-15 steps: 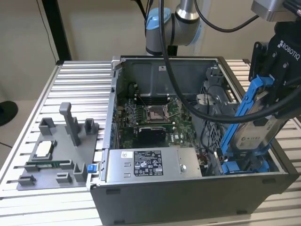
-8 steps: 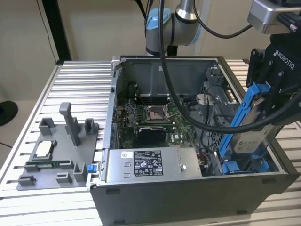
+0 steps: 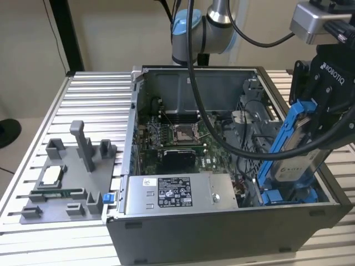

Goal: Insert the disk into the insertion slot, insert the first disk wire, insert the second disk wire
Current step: 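Insert the disk into the insertion slot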

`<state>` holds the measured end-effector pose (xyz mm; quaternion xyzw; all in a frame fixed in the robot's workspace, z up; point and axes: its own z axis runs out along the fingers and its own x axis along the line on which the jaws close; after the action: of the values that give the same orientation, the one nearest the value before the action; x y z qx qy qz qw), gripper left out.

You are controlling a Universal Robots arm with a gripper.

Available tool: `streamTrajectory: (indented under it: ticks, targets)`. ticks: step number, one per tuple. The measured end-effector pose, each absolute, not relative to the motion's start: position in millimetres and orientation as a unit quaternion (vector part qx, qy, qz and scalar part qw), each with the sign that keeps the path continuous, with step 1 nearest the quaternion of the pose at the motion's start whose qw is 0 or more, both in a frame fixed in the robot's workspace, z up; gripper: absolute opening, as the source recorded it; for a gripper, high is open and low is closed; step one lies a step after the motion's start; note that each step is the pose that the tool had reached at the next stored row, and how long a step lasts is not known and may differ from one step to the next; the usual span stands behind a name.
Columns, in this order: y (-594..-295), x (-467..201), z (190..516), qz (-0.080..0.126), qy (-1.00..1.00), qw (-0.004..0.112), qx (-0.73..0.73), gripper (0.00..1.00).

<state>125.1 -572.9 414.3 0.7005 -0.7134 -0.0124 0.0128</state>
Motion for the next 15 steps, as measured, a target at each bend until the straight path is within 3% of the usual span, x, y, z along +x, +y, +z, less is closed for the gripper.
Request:
streamTrajectory:
  ticks: [15]
  targets:
    - [-571, 126, 399, -0.013, -0.713, 0.013, 0.701, 0.0]
